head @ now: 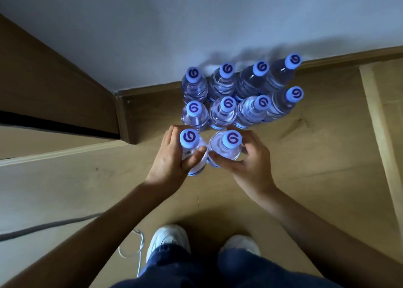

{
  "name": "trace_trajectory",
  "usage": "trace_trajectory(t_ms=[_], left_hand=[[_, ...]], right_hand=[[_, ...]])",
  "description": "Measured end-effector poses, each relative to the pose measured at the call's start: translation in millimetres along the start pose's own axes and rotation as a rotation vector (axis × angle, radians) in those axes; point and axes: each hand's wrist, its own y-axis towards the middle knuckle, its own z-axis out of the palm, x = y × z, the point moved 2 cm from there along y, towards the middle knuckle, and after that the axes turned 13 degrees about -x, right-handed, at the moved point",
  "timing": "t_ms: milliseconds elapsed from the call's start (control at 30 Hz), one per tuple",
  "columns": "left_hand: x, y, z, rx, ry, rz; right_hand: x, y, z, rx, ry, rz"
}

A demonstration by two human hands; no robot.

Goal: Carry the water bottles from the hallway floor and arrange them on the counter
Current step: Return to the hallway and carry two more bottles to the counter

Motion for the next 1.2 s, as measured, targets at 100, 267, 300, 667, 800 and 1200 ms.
trace_trajectory(t_ms=[100,267,300,667,800,1200], left_hand=[[-48.4,1.9,-34.7,0.053,-0.076,-0.122],[-147.2,2.0,-109.5,-0.008,-0.201,-0.289],[-165.4,0.4,-124.1,-0.025,-0.222,-0.303],[-390.5,-21.0,-320.1,-0.242,-0.201,-0.359],[-451.4,-39.3,-381.2,-0.383,-0.217,-0.337],[-519.0,-170.9,-551.0,-0.952,-0.231,-0.362]], right_hand=[[51.6,-5.6,-27.1,0.038,0.038,0.065],[161.7,-16.2,-73.5,0.063,0.069,0.086],[183.3,-18.1,-81.4,0.068,0.079,0.090],[463.6,-31.9,-175.9,0.242,0.124,-0.086],[551.2,-38.8,-193.6,0.344,0.107,-0.166],[728.3,-143.4,-146.6,0.762,0.192,-0.256]])
